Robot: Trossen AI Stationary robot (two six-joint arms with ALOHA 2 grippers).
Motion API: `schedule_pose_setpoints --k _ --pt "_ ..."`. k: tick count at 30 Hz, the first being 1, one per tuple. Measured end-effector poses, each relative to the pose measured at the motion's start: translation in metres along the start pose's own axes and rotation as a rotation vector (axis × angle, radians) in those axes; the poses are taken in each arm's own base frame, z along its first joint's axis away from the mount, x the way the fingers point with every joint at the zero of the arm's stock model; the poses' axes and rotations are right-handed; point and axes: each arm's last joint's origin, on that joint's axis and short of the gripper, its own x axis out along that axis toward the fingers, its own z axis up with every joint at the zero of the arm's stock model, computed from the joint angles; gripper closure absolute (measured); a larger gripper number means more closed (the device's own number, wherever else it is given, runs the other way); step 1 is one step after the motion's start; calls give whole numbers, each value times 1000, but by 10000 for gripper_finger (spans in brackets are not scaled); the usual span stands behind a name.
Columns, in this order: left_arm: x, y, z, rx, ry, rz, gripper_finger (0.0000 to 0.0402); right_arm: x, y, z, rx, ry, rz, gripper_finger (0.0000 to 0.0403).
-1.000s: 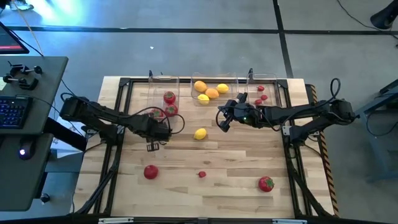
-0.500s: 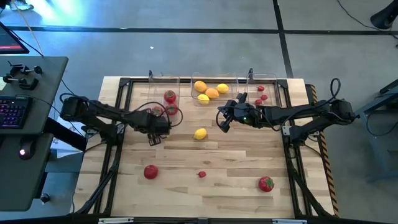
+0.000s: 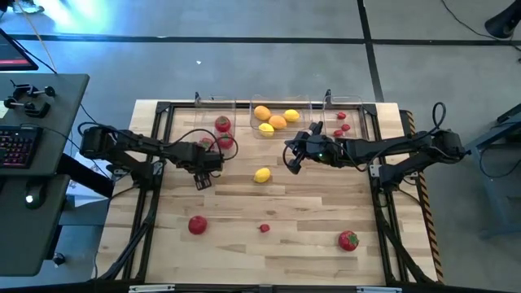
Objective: Sort produce into baskets
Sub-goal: Put the red chili into the right transparent bin
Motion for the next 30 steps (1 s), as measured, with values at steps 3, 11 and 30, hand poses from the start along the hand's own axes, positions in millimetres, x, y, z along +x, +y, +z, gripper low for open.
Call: schedule_pose_setpoints --k 3,11,30 --pt "0 1 0 -7 3 -15 209 0 0 0 0 0 0 403" --pt "-1 -2 0 17 8 -46 283 0 0 0 0 1 0 403" --pt "-19 -8 -7 48 -61 -180 365 -15 26 -7 -80 -5 -18 403"
